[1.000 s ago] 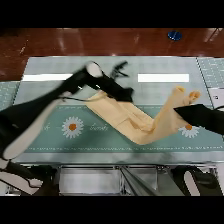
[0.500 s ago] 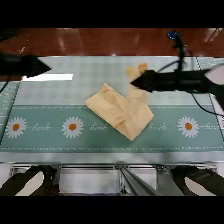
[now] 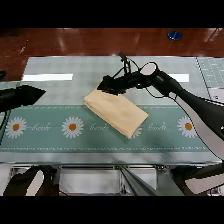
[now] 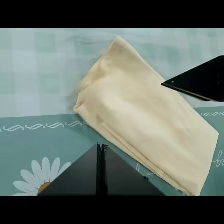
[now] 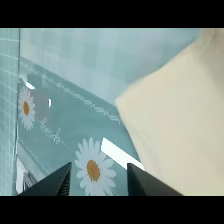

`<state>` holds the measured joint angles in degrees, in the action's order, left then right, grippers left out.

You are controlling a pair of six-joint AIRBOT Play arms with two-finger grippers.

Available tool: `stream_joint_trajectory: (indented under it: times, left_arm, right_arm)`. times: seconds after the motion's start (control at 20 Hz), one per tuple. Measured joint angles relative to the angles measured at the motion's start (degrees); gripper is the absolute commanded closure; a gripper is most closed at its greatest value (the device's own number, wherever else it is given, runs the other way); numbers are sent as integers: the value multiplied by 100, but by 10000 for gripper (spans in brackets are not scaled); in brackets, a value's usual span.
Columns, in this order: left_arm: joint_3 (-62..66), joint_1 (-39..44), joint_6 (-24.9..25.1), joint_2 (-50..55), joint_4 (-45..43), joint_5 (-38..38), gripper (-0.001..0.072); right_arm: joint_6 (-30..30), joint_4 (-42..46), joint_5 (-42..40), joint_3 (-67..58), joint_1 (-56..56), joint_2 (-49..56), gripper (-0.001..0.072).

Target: Fold the shirts.

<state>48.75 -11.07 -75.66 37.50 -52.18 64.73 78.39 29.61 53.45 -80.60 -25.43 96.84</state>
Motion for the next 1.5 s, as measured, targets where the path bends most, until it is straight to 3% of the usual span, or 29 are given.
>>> stream_joint_trajectory:
  times: [0.2, 0.4, 0.55, 0.65, 0.75, 0.95, 1.2, 1.25, 1.35, 1.4, 1.5]
  left_arm:
    - [-173, 0, -39, 96, 162, -374, 687]
    - [-225, 2, -85, 138, 208, -487, 687]
    - [-236, 11, -94, 146, 214, -490, 688]
    - [-240, 11, -107, 149, 219, -435, 688]
    - [-240, 11, -103, 153, 223, -328, 688]
    - [-243, 13, -87, 160, 229, -262, 688]
    - [-243, 13, -87, 205, 227, -216, 688]
    - [-243, 13, -87, 212, 225, -212, 688]
    - [-243, 11, -87, 229, 227, -210, 688]
    - [-243, 13, -87, 238, 227, -210, 688]
    - [-243, 11, -87, 254, 227, -208, 688]
  right_arm:
    - [179, 664, 1237, -103, 619, -688, 298]
    - [1137, 3152, 2006, 638, 1300, -2682, 297]
    - [2498, 4640, 1512, 2417, 1613, -4406, 298]
    - [3257, 4625, 796, 3814, 1698, -5217, 298]
    - [3460, 3779, -146, 4992, 1679, -5571, 298]
    - [2741, 1821, -1403, 6063, 1449, -5056, 298]
    - [909, -437, -1574, 5991, 1322, -3519, 306]
    - [535, -839, -1460, 5855, 1257, -3180, 337]
    - [-2, -1346, -1266, 5475, 1099, -2579, 533]
    - [-216, -1532, -1161, 5204, 1038, -2306, 689]
    - [-531, -1600, -920, 4631, 968, -1908, 693]
